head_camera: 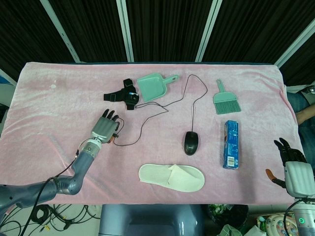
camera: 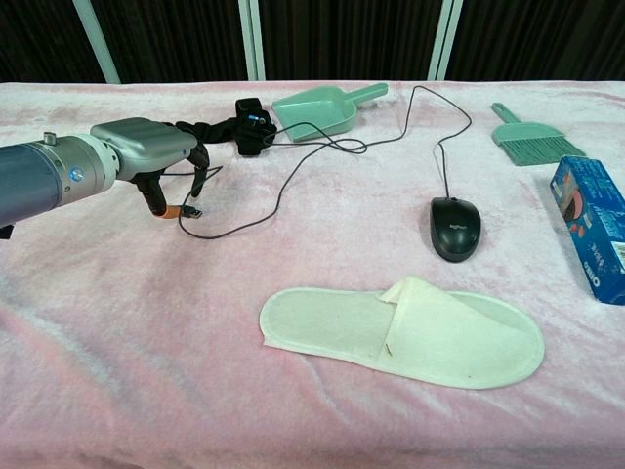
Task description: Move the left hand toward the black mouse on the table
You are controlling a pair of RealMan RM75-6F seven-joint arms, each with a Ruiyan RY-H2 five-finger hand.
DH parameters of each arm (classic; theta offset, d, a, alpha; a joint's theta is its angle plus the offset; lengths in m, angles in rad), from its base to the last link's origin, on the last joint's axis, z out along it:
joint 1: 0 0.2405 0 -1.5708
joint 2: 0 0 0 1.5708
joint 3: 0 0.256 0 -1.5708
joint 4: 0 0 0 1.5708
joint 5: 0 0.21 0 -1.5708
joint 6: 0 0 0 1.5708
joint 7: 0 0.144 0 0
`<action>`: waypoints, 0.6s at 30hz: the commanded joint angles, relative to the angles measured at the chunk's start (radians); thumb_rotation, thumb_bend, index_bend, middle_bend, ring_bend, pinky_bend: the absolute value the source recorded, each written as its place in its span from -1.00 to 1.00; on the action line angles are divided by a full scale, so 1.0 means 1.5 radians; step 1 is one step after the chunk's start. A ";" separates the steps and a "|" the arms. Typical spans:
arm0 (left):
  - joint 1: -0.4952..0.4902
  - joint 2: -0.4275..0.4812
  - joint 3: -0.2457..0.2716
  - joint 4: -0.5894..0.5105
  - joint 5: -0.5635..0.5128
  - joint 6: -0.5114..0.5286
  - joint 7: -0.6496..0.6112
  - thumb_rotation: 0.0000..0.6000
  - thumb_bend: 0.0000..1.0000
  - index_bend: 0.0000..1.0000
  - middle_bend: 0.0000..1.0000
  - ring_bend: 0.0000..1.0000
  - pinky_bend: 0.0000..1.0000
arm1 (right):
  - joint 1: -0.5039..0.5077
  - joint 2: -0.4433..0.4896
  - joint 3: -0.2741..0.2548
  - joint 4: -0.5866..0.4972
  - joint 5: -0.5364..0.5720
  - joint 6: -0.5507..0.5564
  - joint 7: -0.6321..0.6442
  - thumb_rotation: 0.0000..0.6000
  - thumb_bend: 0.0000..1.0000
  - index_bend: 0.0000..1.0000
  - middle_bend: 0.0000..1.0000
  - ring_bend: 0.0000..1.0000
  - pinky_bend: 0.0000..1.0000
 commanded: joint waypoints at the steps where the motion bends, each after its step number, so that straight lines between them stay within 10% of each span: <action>1: 0.000 0.001 0.002 0.001 -0.001 0.000 0.001 1.00 -0.37 -0.09 -0.67 -1.00 -1.00 | 0.000 0.000 0.000 -0.001 0.001 -0.001 0.000 1.00 -0.71 -0.74 -0.87 -0.54 -0.62; 18: 0.000 0.001 0.005 0.006 -0.009 -0.007 0.002 1.00 -0.39 -0.05 -0.66 -1.00 -1.00 | 0.000 0.000 0.001 -0.003 0.004 -0.002 -0.001 1.00 -0.71 -0.74 -0.86 -0.54 -0.62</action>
